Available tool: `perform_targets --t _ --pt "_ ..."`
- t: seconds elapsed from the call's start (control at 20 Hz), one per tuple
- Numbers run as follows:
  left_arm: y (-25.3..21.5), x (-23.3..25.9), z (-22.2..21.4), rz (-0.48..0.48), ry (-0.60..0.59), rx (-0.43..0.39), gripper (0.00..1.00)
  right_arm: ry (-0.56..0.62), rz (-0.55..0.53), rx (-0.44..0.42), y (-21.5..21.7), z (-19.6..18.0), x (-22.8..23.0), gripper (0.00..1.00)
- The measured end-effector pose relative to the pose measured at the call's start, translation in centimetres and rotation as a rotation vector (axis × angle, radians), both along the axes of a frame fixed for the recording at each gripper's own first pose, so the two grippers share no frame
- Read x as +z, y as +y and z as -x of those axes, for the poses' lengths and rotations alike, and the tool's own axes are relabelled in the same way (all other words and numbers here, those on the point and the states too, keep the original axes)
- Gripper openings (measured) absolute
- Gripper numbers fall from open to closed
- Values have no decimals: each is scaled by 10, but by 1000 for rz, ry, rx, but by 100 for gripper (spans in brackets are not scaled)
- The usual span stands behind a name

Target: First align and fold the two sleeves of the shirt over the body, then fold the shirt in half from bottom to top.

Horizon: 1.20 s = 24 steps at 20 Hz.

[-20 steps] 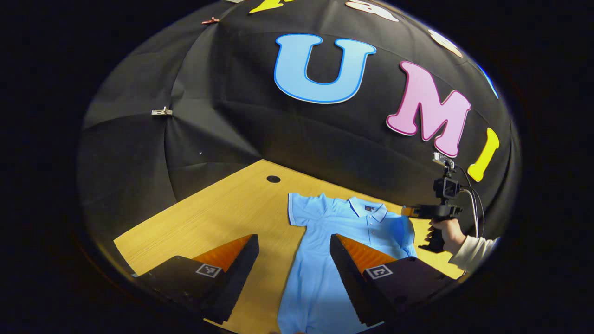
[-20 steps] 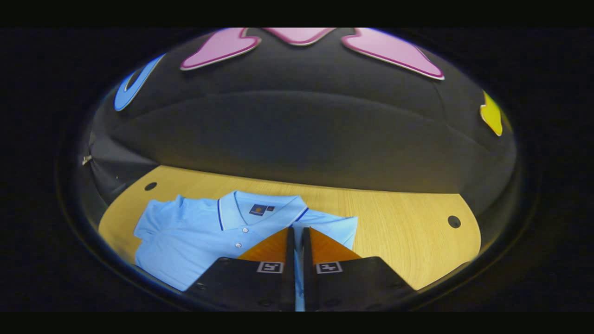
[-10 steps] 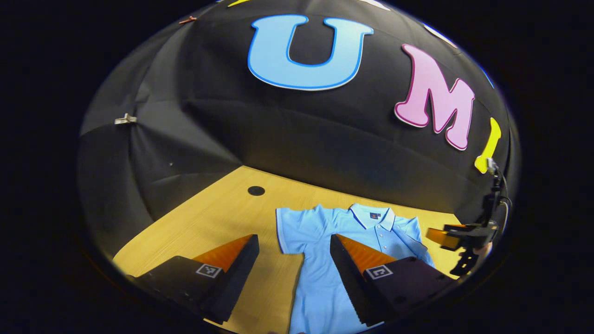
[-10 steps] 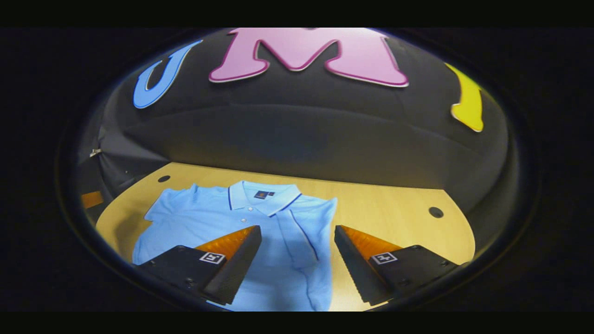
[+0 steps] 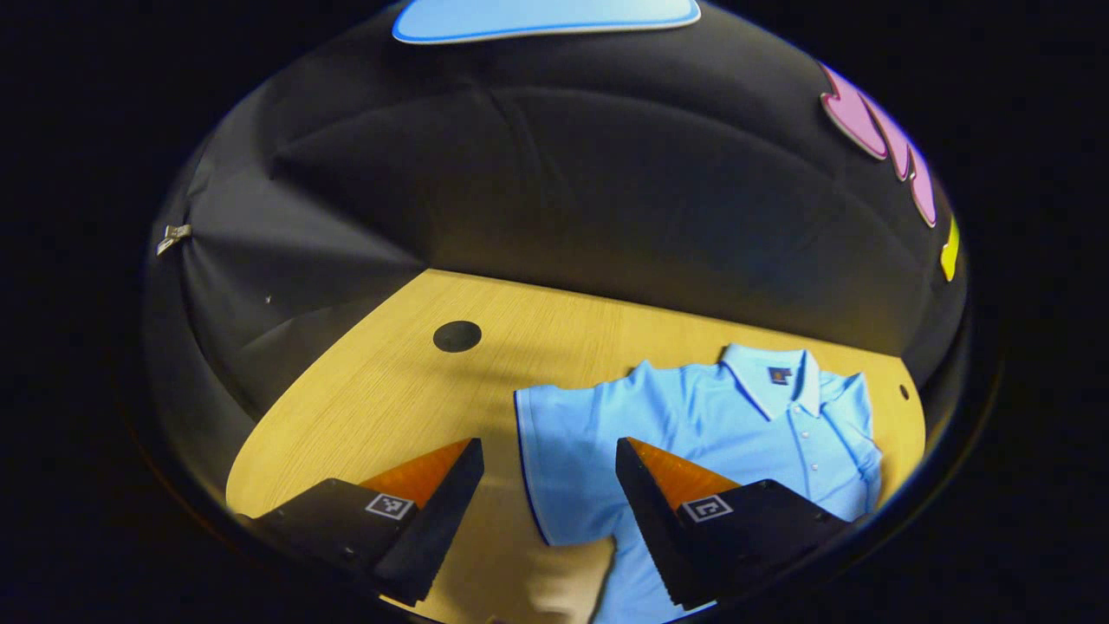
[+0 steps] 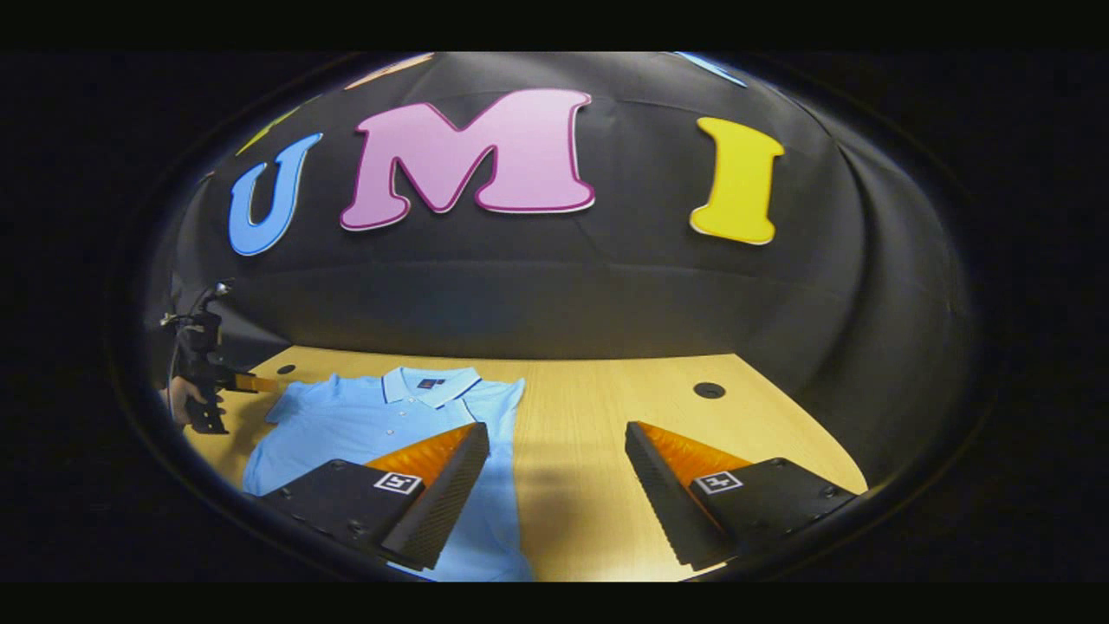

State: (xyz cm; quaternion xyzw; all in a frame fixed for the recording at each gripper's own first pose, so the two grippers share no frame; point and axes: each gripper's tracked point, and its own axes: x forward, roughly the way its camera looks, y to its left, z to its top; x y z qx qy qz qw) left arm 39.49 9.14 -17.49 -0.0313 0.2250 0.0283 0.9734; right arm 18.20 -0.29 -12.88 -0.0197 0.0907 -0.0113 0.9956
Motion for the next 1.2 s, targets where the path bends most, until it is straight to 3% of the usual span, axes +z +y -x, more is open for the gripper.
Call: perform_targets --t 0.25,0.55,0.7,0.75,0.8,0.95,1.0,1.2 --pt "-7 -20 -18 49 57 -13 96 119 -27 38 5 20 -42 98" --pt "-4 -37 -16 -28 122 -7 93 84 -64 4 -8 11 -34 97" --pt "-13 -38 -19 -38 123 -46 89 91 -56 -12 -18 14 -36 98" --pt "-16 -38 -19 -41 120 -62 73 91 -53 -18 -22 15 -36 98" --pt "-19 -37 -19 -42 118 -76 65 98 -52 -24 -25 17 -38 98" --pt "-28 -36 -25 -28 93 -95 19 109 -58 -29 -28 17 -42 98" --pt "-29 -35 -27 -24 84 -90 10 111 -61 -26 -28 17 -43 98" --pt "-27 -28 -27 -74 61 -73 6 107 -44 -24 -30 19 -44 98"
